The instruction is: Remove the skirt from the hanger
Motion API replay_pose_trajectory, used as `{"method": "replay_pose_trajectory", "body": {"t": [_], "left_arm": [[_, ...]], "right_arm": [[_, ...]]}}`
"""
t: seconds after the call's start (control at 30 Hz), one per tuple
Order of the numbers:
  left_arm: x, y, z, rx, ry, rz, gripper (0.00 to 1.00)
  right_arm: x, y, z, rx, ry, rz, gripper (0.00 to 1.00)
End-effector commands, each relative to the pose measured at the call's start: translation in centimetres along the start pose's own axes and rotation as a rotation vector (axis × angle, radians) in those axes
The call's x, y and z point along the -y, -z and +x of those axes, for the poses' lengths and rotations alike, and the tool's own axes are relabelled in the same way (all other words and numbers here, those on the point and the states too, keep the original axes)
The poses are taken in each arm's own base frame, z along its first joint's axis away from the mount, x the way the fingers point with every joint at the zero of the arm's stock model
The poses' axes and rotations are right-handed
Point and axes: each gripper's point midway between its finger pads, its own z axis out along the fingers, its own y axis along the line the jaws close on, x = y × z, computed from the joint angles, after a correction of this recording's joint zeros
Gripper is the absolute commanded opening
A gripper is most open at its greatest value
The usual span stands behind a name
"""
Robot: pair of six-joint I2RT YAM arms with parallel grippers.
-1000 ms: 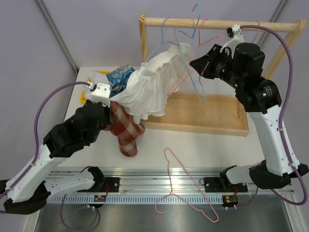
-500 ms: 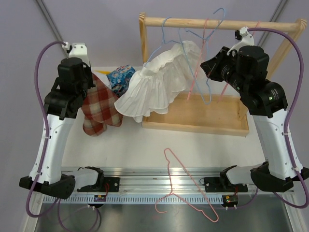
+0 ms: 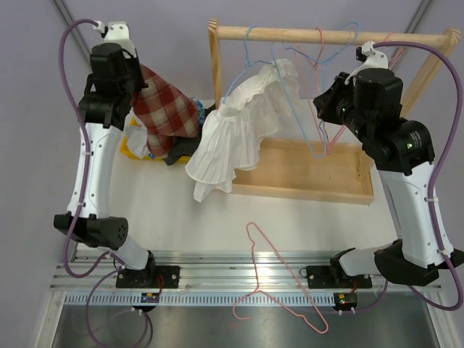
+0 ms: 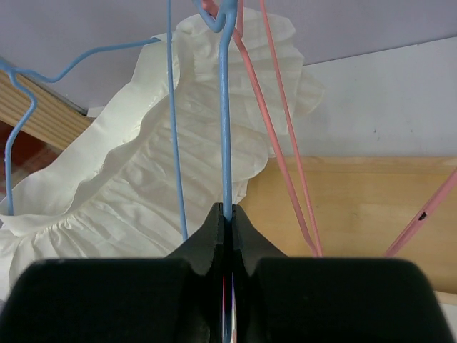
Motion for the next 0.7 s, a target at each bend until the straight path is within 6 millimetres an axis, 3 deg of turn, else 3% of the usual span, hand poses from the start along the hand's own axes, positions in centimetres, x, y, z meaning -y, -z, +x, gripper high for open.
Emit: {"method": "replay_pose_trajectory", "body": {"t": [0.0,0.03,0.13,0.17,0.23,0.37,0.4,0.5,0.53,0.63,0.67], "left_arm": [[1.9,-2.7,1.0,0.034,0.051,0.102,0.00],[2.0,-4.1,2.9,0.011,0.053,0.103,0.00],[2.0,-6.6,5.3,-0.026,0.082,0.117,0.00],[2.2,-8.2,7.2,-0.071,0.089,0.121,0.00],[2.1,-9.9,8.8,-0.113,0.118,0.128,0.00],[1.5,-14.2,14.4,-0.270,0.177,0.109,0.00],[1.5,-16.4,17.0,-0.336,0.210,0.098,0.01],[2.0,-17.7,22.7,-0.508,0.279,0.113,0.07],[0.9,-18.0,23.4,-0.516,0.296,0.098,0.21],[0.5,-17.3,25.2,-0.530,0.307,0.073,0.99],[0.2,-17.1,25.3,-0.529,0.309,0.055,0.99]], "right_arm": [[0.4,3.4,-3.8,0.138,0.010,-0.002,0.00],[0.0,4.1,-4.5,0.163,0.006,-0.026,0.00],[-0.7,5.9,-6.7,0.232,-0.003,-0.067,0.00],[-0.7,6.0,-7.0,0.235,0.005,-0.066,0.00],[-1.0,5.8,-7.1,0.215,0.022,-0.069,0.00],[-1.3,4.4,-5.7,0.149,0.059,-0.070,0.00],[-1.3,3.7,-5.0,0.120,0.069,-0.064,0.00],[-1.4,2.4,-3.8,0.070,0.087,-0.062,0.00],[-1.3,2.0,-3.6,0.062,0.088,-0.055,0.00],[-1.2,1.2,-3.3,0.048,0.098,-0.041,0.00],[-1.2,0.7,-3.1,0.039,0.104,-0.035,0.00]]}}
